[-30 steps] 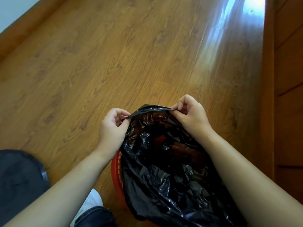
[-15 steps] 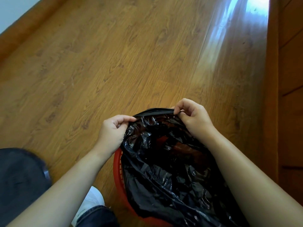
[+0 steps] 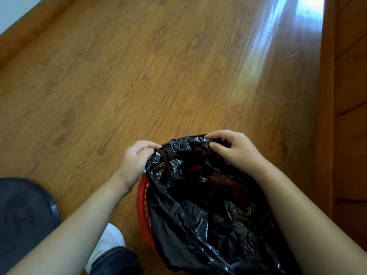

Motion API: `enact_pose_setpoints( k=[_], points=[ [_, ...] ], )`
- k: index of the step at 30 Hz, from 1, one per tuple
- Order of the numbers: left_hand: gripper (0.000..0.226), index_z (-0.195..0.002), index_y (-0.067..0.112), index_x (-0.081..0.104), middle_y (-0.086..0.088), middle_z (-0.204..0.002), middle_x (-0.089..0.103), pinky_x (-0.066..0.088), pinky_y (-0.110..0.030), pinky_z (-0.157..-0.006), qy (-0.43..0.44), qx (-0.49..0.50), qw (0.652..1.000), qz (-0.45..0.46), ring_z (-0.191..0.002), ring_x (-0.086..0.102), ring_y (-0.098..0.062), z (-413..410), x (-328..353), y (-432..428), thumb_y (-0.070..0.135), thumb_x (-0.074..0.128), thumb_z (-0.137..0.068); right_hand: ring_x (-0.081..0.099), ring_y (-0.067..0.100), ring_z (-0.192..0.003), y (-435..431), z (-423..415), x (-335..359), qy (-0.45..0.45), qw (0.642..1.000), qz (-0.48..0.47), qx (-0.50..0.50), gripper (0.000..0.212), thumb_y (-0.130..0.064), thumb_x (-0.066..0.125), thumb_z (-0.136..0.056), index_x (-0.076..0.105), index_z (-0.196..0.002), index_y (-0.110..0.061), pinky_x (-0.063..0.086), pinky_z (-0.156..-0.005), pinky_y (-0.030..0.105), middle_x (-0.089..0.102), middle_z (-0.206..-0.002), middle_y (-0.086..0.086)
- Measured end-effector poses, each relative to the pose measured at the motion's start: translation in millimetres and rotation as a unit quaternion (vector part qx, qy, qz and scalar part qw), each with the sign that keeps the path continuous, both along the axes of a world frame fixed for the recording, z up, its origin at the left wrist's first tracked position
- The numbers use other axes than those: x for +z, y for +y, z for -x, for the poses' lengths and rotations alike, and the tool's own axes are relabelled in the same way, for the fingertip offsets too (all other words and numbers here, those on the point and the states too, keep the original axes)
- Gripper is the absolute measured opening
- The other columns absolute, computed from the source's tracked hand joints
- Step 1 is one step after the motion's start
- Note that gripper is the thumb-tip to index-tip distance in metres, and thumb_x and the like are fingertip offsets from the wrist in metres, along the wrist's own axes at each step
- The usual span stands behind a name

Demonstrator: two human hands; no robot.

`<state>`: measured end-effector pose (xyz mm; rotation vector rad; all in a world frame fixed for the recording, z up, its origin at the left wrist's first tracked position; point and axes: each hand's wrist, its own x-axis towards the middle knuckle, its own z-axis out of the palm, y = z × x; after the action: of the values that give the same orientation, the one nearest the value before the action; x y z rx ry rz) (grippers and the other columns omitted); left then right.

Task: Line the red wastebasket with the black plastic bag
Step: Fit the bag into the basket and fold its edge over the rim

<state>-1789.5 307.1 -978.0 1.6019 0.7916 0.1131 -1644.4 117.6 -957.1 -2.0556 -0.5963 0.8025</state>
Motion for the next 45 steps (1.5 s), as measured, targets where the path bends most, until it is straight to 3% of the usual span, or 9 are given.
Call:
enact_pose_setpoints(
  k=[3, 6, 17, 22, 27, 34, 38, 42, 45],
  points=[
    [0.013, -0.069, 0.027, 0.064, 0.007, -0.093, 0.056, 0.036, -0.004, -0.066, 0.006, -0.059, 0.988, -0.144, -0.080, 0.052, 0.005, 0.8, 3.5, 1.7, 0.025, 0.065, -0.082, 0.060, 0.004, -0.087, -1.9, 0.9, -5.1, -0.007, 1.000, 0.002, -0.004, 0.016, -0.020, 0.064, -0.082, 0.064, -0.093, -0.031, 0.048, -0.080, 0.027, 0.065, -0.089, -0.014],
    [0.020, -0.063, 0.032, 0.057, 0.012, -0.079, 0.052, 0.032, -0.014, -0.059, 0.058, -0.114, 0.960, -0.247, -0.071, 0.048, -0.001, 0.2, 3.4, 1.5, 0.027, 0.072, -0.074, 0.056, -0.003, -0.083, -0.1, 0.8, -8.1, -0.038, 0.999, 0.016, -0.008, 0.018, -0.018, 0.066, -0.081, 0.062, -0.087, -0.034, 0.040, -0.069, 0.016, 0.061, -0.085, -0.019],
    [0.022, -0.062, 0.035, 0.057, 0.012, -0.052, 0.056, 0.038, -0.024, -0.049, 0.015, 0.055, 0.973, -0.224, -0.046, 0.047, 0.002, 5.1, -14.1, 16.0, 0.028, 0.064, -0.082, 0.050, 0.008, -0.100, -5.1, -4.8, -5.5, -0.142, 0.989, 0.052, -0.004, 0.037, -0.016, 0.065, -0.081, 0.055, -0.116, -0.023, 0.033, -0.075, 0.010, 0.054, -0.107, -0.007],
    [0.025, -0.064, 0.041, 0.057, 0.013, -0.052, 0.058, 0.042, -0.026, -0.051, -0.014, 0.060, 0.983, -0.172, -0.047, 0.049, 0.002, -0.9, -18.4, 10.6, 0.027, 0.061, -0.085, 0.035, 0.022, -0.128, 7.1, 19.8, 8.0, -0.245, 0.967, -0.044, 0.049, 0.049, -0.037, 0.061, -0.081, 0.050, -0.126, -0.019, 0.021, -0.109, 0.048, 0.050, -0.132, 0.003],
    [0.020, -0.068, 0.035, 0.059, 0.012, -0.058, 0.064, 0.048, -0.032, -0.054, -0.039, 0.057, 0.989, -0.134, -0.054, 0.057, -0.004, -3.3, -18.2, 5.2, 0.027, 0.059, -0.086, 0.003, 0.016, -0.140, 27.7, 56.5, -9.1, -0.165, 0.963, 0.024, 0.213, 0.075, -0.067, 0.048, -0.074, 0.026, -0.138, -0.035, -0.004, -0.108, 0.055, 0.023, -0.150, -0.007],
    [0.020, -0.074, 0.031, 0.056, 0.007, -0.069, 0.063, 0.050, -0.036, -0.063, -0.065, 0.046, 0.990, -0.118, -0.064, 0.059, -0.009, 0.0, -14.6, -1.5, 0.020, 0.053, -0.090, -0.026, 0.030, -0.134, 29.6, 69.9, -49.7, -0.149, 0.907, 0.200, 0.338, 0.088, -0.063, 0.049, -0.078, -0.012, -0.138, -0.043, -0.016, -0.099, 0.065, -0.020, -0.152, -0.005],
    [0.010, -0.078, 0.034, 0.052, 0.018, -0.070, 0.060, 0.046, -0.019, -0.061, -0.105, 0.030, 0.980, -0.165, -0.065, 0.055, -0.001, -2.4, -3.7, -2.2, 0.030, 0.049, -0.087, -0.009, 0.026, -0.139, 26.8, 63.2, -38.3, -0.204, 0.930, 0.152, 0.264, 0.075, -0.054, 0.049, -0.084, 0.008, -0.143, -0.033, -0.005, -0.106, 0.062, 0.002, -0.155, -0.003],
    [0.008, -0.080, 0.037, 0.048, 0.017, -0.067, 0.056, 0.042, -0.021, -0.059, -0.132, 0.038, 0.967, -0.217, -0.064, 0.052, -0.001, -5.9, 4.0, 1.6, 0.033, 0.048, -0.086, 0.036, 0.019, -0.130, 15.8, 45.5, -6.1, -0.194, 0.975, -0.081, 0.073, 0.039, -0.028, 0.056, -0.087, 0.051, -0.125, -0.017, 0.028, -0.108, 0.045, 0.049, -0.135, 0.003],
    [0.011, -0.081, 0.036, 0.045, 0.016, -0.070, 0.054, 0.040, -0.012, -0.059, -0.145, 0.045, 0.957, -0.247, -0.066, 0.052, 0.005, -8.2, 5.9, 0.8, 0.028, 0.049, -0.087, 0.027, 0.010, -0.133, 17.5, 44.3, 10.3, -0.173, 0.976, -0.090, 0.094, 0.051, -0.052, 0.047, -0.084, 0.045, -0.129, -0.029, 0.015, -0.111, 0.040, 0.045, -0.138, -0.008]
  ],
)
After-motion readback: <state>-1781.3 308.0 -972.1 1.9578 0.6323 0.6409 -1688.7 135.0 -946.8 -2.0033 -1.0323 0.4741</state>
